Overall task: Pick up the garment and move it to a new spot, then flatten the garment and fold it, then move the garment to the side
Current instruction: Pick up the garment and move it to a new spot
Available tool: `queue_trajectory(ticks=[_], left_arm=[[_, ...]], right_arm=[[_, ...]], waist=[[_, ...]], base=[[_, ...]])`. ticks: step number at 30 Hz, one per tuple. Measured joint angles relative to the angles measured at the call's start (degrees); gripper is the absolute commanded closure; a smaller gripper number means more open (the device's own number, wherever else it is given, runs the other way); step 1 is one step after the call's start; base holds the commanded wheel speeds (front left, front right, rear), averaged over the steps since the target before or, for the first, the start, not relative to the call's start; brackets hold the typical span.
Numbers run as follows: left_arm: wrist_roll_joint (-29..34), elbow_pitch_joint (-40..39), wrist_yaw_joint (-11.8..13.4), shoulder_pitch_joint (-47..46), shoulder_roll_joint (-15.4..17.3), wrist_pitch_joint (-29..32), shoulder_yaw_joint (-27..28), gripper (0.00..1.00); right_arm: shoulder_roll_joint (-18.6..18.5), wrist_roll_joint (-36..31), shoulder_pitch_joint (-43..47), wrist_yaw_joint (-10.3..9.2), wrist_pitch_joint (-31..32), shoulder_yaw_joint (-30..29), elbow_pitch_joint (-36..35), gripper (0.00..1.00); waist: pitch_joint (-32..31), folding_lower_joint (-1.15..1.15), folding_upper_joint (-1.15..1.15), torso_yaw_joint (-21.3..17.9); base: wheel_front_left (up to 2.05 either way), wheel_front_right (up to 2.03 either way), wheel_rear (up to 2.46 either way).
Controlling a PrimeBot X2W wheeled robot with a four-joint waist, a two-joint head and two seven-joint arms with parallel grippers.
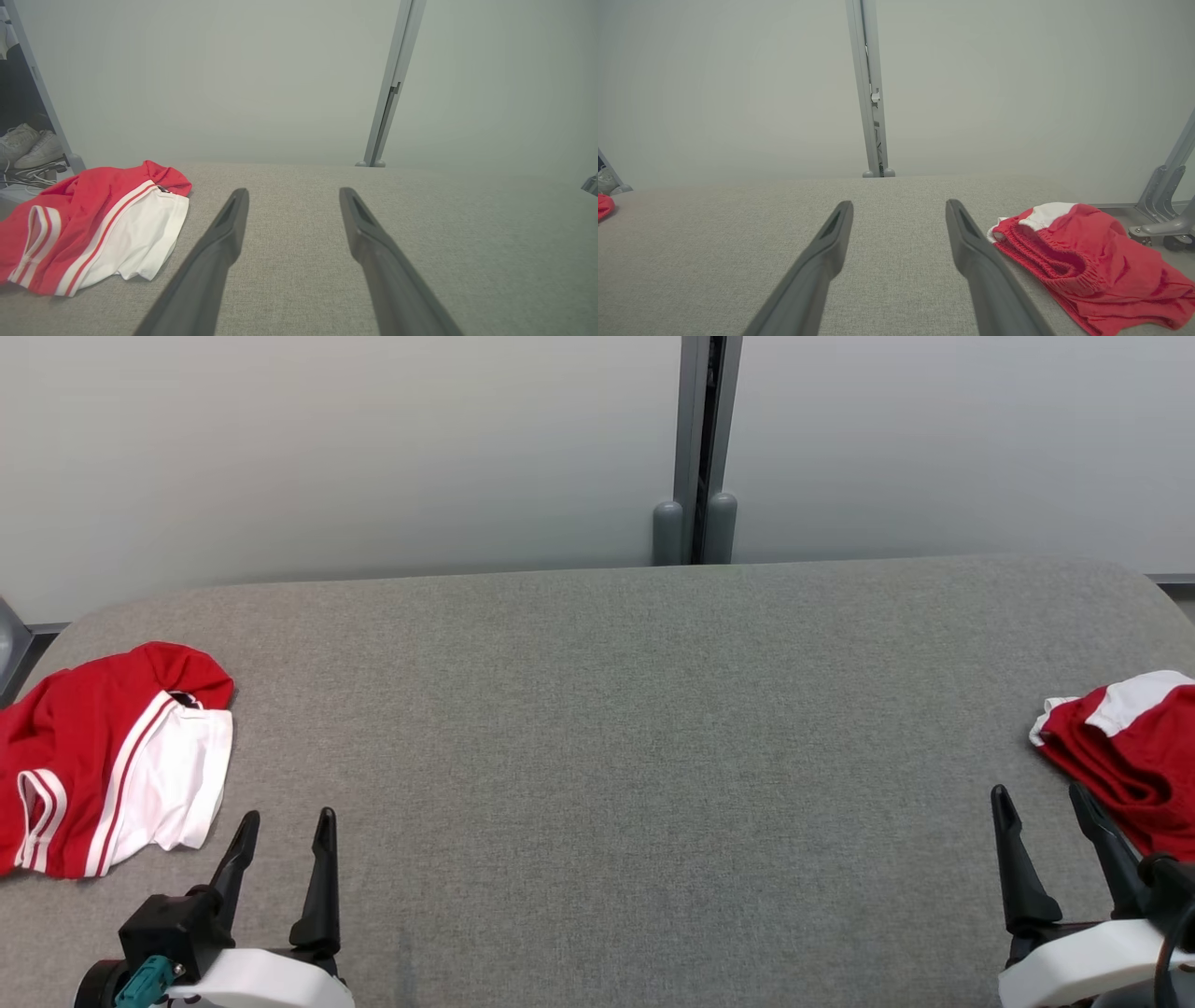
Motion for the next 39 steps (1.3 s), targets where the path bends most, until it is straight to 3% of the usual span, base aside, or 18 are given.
queue_trajectory(ticks=[10, 26, 39], left_arm=[[-1.0, 0.0, -0.2, -1.1, -0.3, -0.2, 0.1, 0.00], [-2.0, -0.1, -0.9, -3.0, 0.3, -1.7, 2.9, 0.00], [-1.9, -1.4, -1.1, -3.0, 0.2, -2.0, 3.0, 0.00]], right_arm=[[0.0, 0.1, 0.6, 0.00, 0.1, -0.7, -0.9, 0.00], [0.1, 0.8, 0.6, 0.00, 0.7, 0.7, -4.3, 0.00], [0.1, 0.8, 0.3, 0.00, 0.7, 1.3, -4.2, 0.00]], waist=[[-0.1, 0.00, 0.00, 3.1], [0.4, 0.00, 0.00, 19.0], [0.7, 0.00, 0.00, 26.9]], base=[[0.00, 0.00, 0.00], [0.00, 0.00, 0.00], [0.00, 0.00, 0.00]])
